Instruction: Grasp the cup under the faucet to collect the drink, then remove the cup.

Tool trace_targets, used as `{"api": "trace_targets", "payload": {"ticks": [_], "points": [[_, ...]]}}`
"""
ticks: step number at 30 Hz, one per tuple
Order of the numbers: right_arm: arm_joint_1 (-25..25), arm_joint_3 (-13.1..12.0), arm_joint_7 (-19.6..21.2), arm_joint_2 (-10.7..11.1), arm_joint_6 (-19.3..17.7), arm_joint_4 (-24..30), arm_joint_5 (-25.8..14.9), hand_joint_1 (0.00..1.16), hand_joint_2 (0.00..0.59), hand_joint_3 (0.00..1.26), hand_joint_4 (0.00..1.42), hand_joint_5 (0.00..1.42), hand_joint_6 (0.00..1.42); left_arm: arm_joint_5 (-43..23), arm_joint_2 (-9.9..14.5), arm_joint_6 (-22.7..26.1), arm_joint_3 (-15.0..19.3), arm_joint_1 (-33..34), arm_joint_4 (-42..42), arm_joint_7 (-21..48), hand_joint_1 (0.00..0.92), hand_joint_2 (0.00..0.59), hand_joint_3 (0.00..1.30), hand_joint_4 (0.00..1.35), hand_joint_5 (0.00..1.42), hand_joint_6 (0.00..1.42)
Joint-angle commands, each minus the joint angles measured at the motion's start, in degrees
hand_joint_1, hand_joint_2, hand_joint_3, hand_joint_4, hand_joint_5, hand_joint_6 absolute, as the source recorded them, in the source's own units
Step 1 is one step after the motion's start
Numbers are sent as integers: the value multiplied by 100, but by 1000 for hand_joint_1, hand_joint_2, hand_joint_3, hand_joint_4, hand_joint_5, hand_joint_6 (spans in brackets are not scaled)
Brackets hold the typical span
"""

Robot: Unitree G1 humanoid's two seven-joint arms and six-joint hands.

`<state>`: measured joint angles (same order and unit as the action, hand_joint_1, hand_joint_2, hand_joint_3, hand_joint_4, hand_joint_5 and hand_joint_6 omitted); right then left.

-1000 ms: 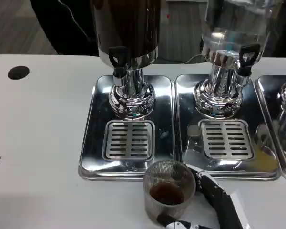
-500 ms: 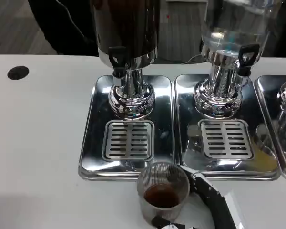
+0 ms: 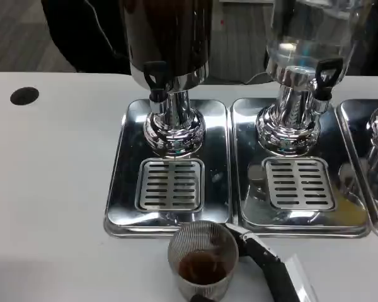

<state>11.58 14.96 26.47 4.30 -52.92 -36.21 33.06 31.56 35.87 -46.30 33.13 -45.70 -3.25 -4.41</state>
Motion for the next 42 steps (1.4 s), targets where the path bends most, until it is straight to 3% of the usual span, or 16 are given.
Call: {"api": "trace_targets", "payload": {"ticks": [1, 8, 15, 24, 34, 42], "points": [[-55, 36, 75, -39, 3, 22, -72, 881, 221, 395, 383, 440, 367, -91, -17, -60, 81, -39, 57, -8, 0, 17, 0, 0, 0, 0], [-99, 66, 50, -33, 33, -19, -147, 881, 221, 371, 371, 430, 375, -113, -5, -43, 73, -6, 0, 25, 0, 17, 0, 0, 0, 0], [-117, 74, 37, -6, 40, -80, -205, 878, 227, 281, 268, 337, 368, -108, -15, -42, 55, 6, -32, 38, 0, 17, 0, 0, 0, 0], [-133, 108, 30, 16, 41, -108, -241, 881, 221, 252, 160, 235, 352, -125, -9, -42, 51, 19, -51, 49, 0, 19, 0, 0, 0, 0], [-158, 142, -67, 40, 41, -120, -326, 858, 228, 73, 65, 129, 310, -106, -8, -4, 12, 85, -30, 65, 0, 19, 0, 0, 0, 0], [-182, 133, -152, 58, 47, -141, -411, 858, 224, 46, 27, 93, 285, -97, -2, 13, -33, 137, 15, 75, 0, 19, 0, 0, 0, 0]]}}
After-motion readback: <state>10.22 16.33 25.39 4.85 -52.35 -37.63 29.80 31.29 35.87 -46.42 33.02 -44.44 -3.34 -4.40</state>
